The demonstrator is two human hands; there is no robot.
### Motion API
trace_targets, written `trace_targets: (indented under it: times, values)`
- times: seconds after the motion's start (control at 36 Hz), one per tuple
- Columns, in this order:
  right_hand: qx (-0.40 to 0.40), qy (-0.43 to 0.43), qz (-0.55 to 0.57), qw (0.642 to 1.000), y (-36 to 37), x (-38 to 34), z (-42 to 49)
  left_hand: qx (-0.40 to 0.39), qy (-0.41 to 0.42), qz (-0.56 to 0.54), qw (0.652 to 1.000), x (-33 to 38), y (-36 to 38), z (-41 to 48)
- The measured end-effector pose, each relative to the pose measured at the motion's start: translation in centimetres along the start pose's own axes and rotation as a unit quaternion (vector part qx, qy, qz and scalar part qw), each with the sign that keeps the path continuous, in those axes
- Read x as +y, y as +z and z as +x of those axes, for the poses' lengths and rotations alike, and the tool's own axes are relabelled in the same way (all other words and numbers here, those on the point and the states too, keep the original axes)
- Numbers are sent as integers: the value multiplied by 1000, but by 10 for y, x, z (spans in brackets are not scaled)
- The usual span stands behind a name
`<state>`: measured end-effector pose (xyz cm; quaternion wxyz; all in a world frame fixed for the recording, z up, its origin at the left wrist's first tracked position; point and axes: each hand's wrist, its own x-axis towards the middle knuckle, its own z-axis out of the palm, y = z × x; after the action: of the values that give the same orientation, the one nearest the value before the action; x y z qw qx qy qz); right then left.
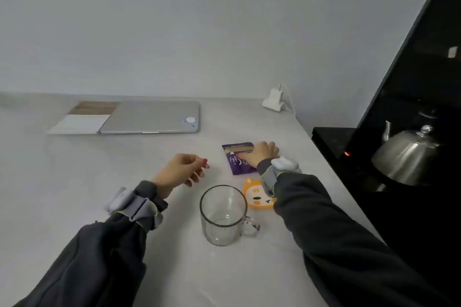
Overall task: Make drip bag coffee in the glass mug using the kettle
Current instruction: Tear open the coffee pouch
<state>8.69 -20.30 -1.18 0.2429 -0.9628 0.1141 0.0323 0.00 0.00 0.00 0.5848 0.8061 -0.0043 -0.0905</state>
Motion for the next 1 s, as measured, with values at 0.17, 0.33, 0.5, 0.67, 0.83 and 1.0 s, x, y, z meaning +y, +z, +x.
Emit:
trace_targets:
  times: [0.17, 0.33, 0.5, 0.67, 0.83, 1.0]
  values:
    - [-32, 2, -15, 999, 8, 1, -5, 17, 0, -1, 1000, 1, -1, -12]
    - [2, -67, 188, 980, -20, -6, -9, 64, 34, -14, 997, 12, -4, -13]
    - [-49, -252, 151, 955, -55, -32, -26, 174, 185, 74, 964, 35, -3, -3]
    - [-107, -328, 160, 925, -70, -54, -55, 150, 181, -20, 972, 54, -9, -4]
    - [-146, -245, 362, 888, -71, -49, -61, 159, 64, -273, 947, 31, -28, -15]
    - [-104, -234, 359, 898, -60, -51, -66, 139, 44, -234, 961, 26, -34, -26]
